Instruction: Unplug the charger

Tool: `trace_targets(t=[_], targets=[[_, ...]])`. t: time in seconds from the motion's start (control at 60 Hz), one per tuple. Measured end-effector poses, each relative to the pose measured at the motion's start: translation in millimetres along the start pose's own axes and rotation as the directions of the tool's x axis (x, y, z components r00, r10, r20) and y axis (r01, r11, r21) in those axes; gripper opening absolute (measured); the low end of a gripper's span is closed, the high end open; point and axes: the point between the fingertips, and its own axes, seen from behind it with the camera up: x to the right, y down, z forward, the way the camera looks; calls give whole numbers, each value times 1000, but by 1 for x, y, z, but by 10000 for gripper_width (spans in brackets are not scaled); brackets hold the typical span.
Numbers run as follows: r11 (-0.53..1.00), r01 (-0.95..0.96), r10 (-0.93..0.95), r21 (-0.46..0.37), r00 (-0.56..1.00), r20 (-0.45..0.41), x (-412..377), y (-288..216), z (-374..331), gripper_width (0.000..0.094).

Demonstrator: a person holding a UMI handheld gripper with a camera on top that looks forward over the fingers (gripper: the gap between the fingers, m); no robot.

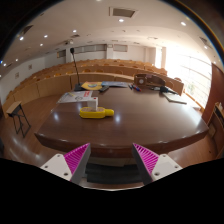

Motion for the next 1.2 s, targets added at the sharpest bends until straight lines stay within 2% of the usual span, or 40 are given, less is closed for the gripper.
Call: trace_targets(t=[0.267, 0.45, 0.533, 0.6, 0.717, 0.833, 0.95, 1.1, 1.133, 1.167, 1.2], targets=[[992, 7, -8, 128, 1000, 12, -83, -91, 125, 854], [991, -17, 20, 134, 999, -25, -98, -130, 208, 851], [990, -15, 22, 142, 999, -48, -97, -141, 238, 823], [989, -6, 15, 145, 998, -63, -93, -144, 259, 746], [994, -14, 22, 112, 997, -73, -92, -136, 284, 419], [990, -54, 62, 132, 997, -55, -91, -137, 283, 367], [988, -59, 67, 140, 996, -54, -92, -138, 282, 274], [985, -71, 79, 156, 996, -47, -90, -144, 275, 245], [958, -30, 49, 285, 997, -61, -90, -183, 255, 242], [902, 72, -20, 426, 992, -125, -85, -239, 219, 241], [846, 123, -61, 519, 989, -136, -91, -287, 186, 241]])
